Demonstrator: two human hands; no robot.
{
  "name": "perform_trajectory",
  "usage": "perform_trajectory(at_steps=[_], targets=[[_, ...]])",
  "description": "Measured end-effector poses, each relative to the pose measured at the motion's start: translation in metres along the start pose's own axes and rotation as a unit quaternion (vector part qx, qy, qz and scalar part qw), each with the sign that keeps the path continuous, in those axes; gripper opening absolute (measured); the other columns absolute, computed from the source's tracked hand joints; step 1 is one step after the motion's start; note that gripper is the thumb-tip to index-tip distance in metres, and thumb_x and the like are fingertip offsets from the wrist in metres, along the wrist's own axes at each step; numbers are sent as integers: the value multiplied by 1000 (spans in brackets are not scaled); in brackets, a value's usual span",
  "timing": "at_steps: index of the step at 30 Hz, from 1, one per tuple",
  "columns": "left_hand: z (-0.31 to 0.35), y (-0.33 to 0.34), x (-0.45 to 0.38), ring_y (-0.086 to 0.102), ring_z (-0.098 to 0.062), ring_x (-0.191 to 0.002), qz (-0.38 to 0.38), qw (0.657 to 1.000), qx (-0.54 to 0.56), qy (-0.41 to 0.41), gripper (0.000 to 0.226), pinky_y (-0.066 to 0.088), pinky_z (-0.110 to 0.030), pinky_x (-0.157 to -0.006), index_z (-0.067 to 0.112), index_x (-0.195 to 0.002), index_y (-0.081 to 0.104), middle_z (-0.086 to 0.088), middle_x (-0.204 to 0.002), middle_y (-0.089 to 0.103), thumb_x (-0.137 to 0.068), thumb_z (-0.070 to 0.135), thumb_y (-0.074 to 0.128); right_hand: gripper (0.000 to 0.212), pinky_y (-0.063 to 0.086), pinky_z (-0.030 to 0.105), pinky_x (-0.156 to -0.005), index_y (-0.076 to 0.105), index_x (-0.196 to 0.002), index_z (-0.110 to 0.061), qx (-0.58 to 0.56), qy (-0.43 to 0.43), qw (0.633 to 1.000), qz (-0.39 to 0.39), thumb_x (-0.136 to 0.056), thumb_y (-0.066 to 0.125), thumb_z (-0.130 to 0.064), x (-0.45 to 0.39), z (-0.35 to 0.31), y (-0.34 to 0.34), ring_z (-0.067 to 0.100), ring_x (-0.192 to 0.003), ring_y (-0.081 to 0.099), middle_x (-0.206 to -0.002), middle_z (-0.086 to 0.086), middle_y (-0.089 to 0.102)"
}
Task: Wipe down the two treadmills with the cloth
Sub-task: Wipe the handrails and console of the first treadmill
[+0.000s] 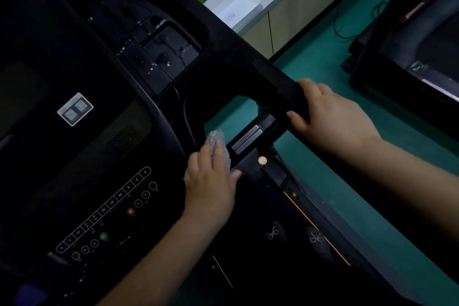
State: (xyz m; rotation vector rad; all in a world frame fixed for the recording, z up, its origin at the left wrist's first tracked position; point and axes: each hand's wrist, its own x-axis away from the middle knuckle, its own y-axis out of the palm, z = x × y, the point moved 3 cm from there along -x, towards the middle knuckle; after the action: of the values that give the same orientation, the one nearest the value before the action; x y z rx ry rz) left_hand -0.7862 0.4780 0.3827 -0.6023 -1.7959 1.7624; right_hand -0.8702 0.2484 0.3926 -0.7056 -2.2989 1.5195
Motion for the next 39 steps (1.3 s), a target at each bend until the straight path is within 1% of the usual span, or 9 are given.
perform_trajectory(at_steps=[3, 6, 8, 15, 25, 31, 34, 36, 39], targets=[[-5, 16, 0, 22, -26, -132, -50, 990, -115, 59, 97, 31, -39, -106, 7, -152, -9, -15, -159, -1, -90, 38, 58, 57, 50, 43, -75, 31, -136, -17, 6, -3, 1000, -1, -91, 49, -47, 1, -1, 1, 37, -100, 59, -118, 13, 54], [-22, 10, -11, 42, -27, -118, -40, 977, -158, 136, 106, 43, -38, -94, 6, -153, 14, -15, -150, 32, -72, 33, 78, 58, 48, 43, -75, 31, -138, -16, 13, -3, 1000, -1, -92, 49, -46, 1, -2, 0, 38, -100, 58, -120, 15, 53], [-24, 8, -19, 41, -25, -119, -65, 978, -130, 150, 105, 39, -38, -97, 10, -153, 13, -7, -142, 40, -75, 40, 76, 58, 49, 44, -74, 31, -137, -15, 14, -3, 1000, -1, -92, 49, -46, 1, -2, 0, 38, -99, 58, -120, 16, 53], [37, 21, -66, 40, -25, -120, 3, 998, 53, 39, 82, 33, -34, -99, 15, -147, 31, -6, -132, 50, -80, 46, 68, 56, 48, 44, -74, 33, -136, -14, 17, -2, 1000, 6, -92, 50, -45, 3, -3, 0, 39, -99, 59, -119, 17, 54], [-4, 39, -10, 44, -23, -101, 144, 981, -115, 60, 91, 48, -38, -83, 9, -139, 44, -9, -116, 54, -62, 32, 86, 58, 48, 45, -78, 31, -139, -15, 12, 3, 1000, 1, -93, 49, -46, 4, -4, -2, 39, -103, 58, -123, 17, 53], [54, 28, -59, 47, -29, -112, 100, 991, 76, 48, 77, 42, -42, -91, 11, -139, 46, -10, -122, 54, -73, 28, 79, 57, 48, 44, -77, 32, -138, -15, 20, 6, 1000, 0, -93, 49, -45, 5, -4, -1, 39, -103, 58, -126, 17, 53], [64, 9, -47, 46, -20, -117, 73, 942, 329, 5, 62, 39, -27, -99, 13, -138, 44, -5, -129, 53, -84, 23, 71, 57, 48, 44, -76, 33, -137, -16, 19, 4, 1000, -1, -92, 49, -46, 4, -5, 0, 39, -102, 59, -126, 16, 53], [62, 5, -15, 58, -7, -101, 51, 876, 474, -71, 50, 46, -11, -84, 14, -128, 49, 3, -115, 59, -84, 22, 72, 56, 48, 44, -77, 33, -137, -16, 18, 5, 1000, 0, -92, 49, -46, 4, -4, 1, 40, -102, 58, -126, 16, 53], [54, 28, 37, 67, -8, -88, -36, 796, 569, -206, 32, 54, -16, -74, 17, -112, 54, 5, -100, 67, -86, 25, 71, 56, 46, 44, -77, 31, -138, -17, 19, 6, 1000, -3, -93, 47, -46, 5, -4, 0, 39, -102, 58, -126, 16, 53]])
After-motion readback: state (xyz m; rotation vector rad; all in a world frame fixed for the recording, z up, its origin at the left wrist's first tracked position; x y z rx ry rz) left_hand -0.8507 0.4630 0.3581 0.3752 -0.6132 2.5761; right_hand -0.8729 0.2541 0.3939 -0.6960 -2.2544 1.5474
